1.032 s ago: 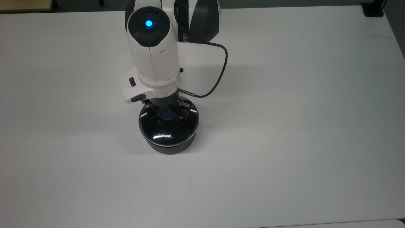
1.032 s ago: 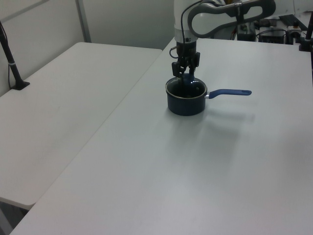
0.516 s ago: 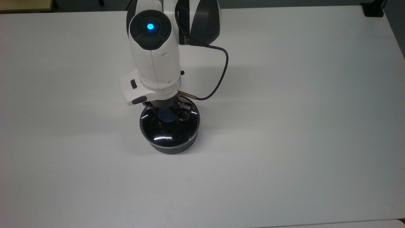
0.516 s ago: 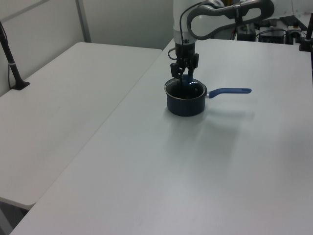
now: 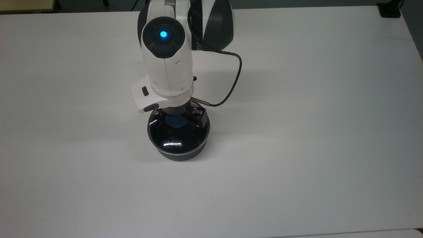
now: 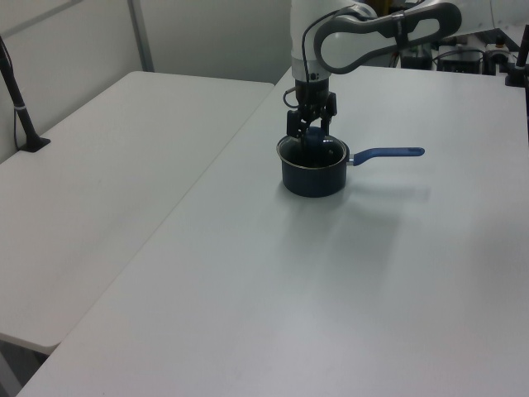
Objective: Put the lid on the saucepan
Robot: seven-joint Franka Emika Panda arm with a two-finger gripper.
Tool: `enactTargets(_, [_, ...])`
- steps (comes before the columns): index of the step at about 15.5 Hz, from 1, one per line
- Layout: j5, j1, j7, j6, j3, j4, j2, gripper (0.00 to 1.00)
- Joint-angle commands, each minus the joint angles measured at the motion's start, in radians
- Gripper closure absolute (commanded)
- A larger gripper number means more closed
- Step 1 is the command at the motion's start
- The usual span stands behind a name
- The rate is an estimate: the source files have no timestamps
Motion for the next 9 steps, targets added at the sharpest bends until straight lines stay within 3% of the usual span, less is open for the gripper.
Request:
enactTargets(1, [0.006, -0.001, 0.016, -0.075, -0.015, -0.025, -0.075, 0.0])
enactTargets(9, [0.015, -0.036, 0.007, -0.276, -0.009, -0.179, -0.409, 0.0])
